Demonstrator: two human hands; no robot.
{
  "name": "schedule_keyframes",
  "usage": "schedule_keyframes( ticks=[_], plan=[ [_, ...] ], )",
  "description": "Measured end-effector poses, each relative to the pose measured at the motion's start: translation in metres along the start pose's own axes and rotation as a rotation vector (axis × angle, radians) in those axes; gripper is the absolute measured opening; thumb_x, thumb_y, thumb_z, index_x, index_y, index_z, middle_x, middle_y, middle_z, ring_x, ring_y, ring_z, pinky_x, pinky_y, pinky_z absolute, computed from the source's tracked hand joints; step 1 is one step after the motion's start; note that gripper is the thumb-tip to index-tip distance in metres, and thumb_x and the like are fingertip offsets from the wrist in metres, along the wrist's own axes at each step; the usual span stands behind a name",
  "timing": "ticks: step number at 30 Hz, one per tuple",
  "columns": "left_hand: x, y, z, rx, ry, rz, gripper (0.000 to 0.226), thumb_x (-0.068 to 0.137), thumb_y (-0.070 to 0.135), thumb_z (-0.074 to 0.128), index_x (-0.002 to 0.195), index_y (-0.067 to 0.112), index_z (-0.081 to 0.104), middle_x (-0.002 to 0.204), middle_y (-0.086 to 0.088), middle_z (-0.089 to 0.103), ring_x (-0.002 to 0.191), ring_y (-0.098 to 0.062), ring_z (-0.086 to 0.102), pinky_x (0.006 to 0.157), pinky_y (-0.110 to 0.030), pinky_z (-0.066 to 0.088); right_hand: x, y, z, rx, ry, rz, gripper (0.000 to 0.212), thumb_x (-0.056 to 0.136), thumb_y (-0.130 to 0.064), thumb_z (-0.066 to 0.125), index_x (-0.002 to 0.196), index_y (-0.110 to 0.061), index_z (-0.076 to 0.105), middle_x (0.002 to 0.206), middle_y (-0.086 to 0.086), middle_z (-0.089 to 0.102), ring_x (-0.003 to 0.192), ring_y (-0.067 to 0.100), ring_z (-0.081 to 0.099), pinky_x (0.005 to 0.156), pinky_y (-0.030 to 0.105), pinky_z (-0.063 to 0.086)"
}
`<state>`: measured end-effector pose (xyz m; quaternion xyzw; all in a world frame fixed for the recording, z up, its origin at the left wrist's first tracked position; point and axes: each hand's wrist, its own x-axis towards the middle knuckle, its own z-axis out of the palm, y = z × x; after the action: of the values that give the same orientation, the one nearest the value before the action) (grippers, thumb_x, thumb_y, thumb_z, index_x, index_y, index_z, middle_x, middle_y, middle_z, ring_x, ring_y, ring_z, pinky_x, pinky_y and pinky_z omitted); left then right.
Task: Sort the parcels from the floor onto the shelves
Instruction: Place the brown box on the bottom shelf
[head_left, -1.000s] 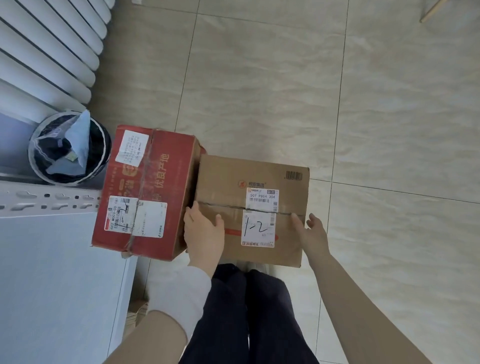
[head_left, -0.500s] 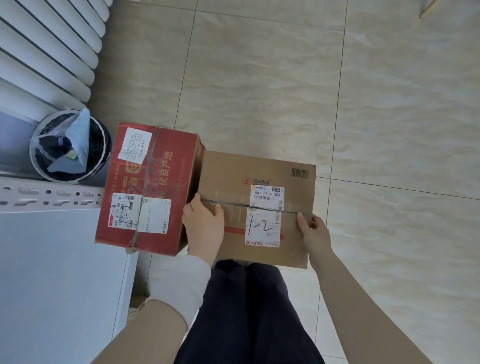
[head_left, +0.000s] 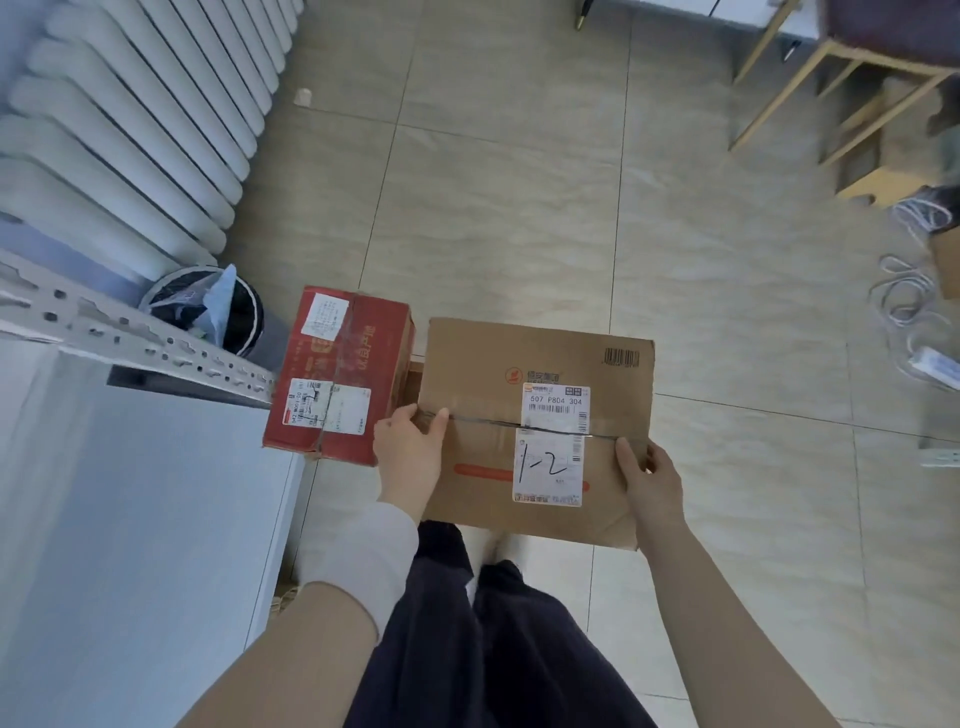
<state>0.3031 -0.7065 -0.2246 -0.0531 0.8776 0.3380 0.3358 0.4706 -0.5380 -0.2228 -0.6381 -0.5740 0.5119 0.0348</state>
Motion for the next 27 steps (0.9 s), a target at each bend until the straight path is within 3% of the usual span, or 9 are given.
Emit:
schedule_keyframes(
  ticks=[3, 5, 11, 17, 21, 24, 27],
  plan=[
    [-0.020, -0.006, -0.010, -0.116, 0.104, 0.012, 0.042, 0.085, 0.040, 0.063, 0.113, 0.012, 0.052, 0.114, -0.011, 0.057, 0.111, -0.029, 0.052, 0.097, -0.041, 0.042, -0.018, -0.008, -0.008, 0.027, -0.056, -0.034, 0.047, 0.092, -0.032, 0.056, 0.134, -0.014, 0.046, 0.131, 0.004, 0.053, 0.105, 0.017, 0.053, 0.093, 0.035, 0.045],
    [-0.035, -0.011, -0.014, -0.215, 0.176, 0.006, 0.032, 0.084, 0.035, 0.065, 0.101, 0.015, 0.048, 0.104, -0.007, 0.058, 0.101, -0.025, 0.054, 0.083, -0.034, 0.043, -0.024, -0.013, -0.010, 0.029, -0.112, -0.068, 0.046, 0.093, -0.032, 0.055, 0.134, -0.015, 0.046, 0.131, 0.003, 0.053, 0.102, 0.015, 0.051, 0.089, 0.032, 0.043],
    [-0.099, -0.040, -0.016, -0.468, 0.380, -0.023, 0.031, 0.085, 0.024, 0.067, 0.101, 0.014, 0.042, 0.087, 0.004, 0.050, 0.080, -0.014, 0.050, 0.067, -0.024, 0.041, -0.036, -0.017, -0.015, -0.043, -0.309, -0.183, 0.048, 0.093, -0.034, 0.054, 0.136, -0.018, 0.044, 0.133, -0.001, 0.051, 0.103, 0.012, 0.047, 0.086, 0.029, 0.037],
    [-0.168, -0.085, -0.014, -0.634, 0.536, -0.181, 0.034, 0.083, 0.027, 0.068, 0.107, 0.016, 0.046, 0.087, 0.009, 0.052, 0.091, -0.018, 0.053, 0.081, -0.032, 0.045, -0.065, -0.008, -0.018, -0.188, -0.474, -0.292, 0.048, 0.092, -0.039, 0.052, 0.136, -0.022, 0.044, 0.128, -0.004, 0.052, 0.104, 0.013, 0.048, 0.091, 0.031, 0.040],
    [-0.206, -0.115, -0.021, -0.697, 0.686, -0.248, 0.033, 0.082, 0.026, 0.070, 0.103, 0.017, 0.045, 0.082, 0.013, 0.049, 0.091, -0.017, 0.050, 0.078, -0.029, 0.039, -0.096, -0.002, -0.003, -0.274, -0.584, -0.356, 0.049, 0.092, -0.042, 0.051, 0.136, -0.023, 0.042, 0.132, -0.004, 0.052, 0.114, 0.018, 0.050, 0.096, 0.034, 0.041],
    [-0.233, -0.139, -0.031, -0.762, 0.776, -0.297, 0.034, 0.081, 0.027, 0.071, 0.103, 0.018, 0.046, 0.086, 0.011, 0.051, 0.093, -0.016, 0.051, 0.079, -0.029, 0.040, -0.124, 0.002, 0.009, -0.328, -0.647, -0.390, 0.054, 0.091, -0.043, 0.052, 0.139, -0.021, 0.040, 0.129, -0.006, 0.049, 0.116, 0.019, 0.048, 0.090, 0.031, 0.037],
    [-0.257, -0.162, -0.042, -0.816, 0.864, -0.308, 0.036, 0.080, 0.028, 0.072, 0.105, 0.019, 0.047, 0.100, 0.005, 0.056, 0.096, -0.016, 0.053, 0.080, -0.029, 0.041, -0.148, 0.009, 0.022, -0.380, -0.695, -0.442, 0.053, 0.090, -0.045, 0.053, 0.135, -0.019, 0.045, 0.128, -0.002, 0.054, 0.105, 0.018, 0.051, 0.085, 0.032, 0.039]
  ],
)
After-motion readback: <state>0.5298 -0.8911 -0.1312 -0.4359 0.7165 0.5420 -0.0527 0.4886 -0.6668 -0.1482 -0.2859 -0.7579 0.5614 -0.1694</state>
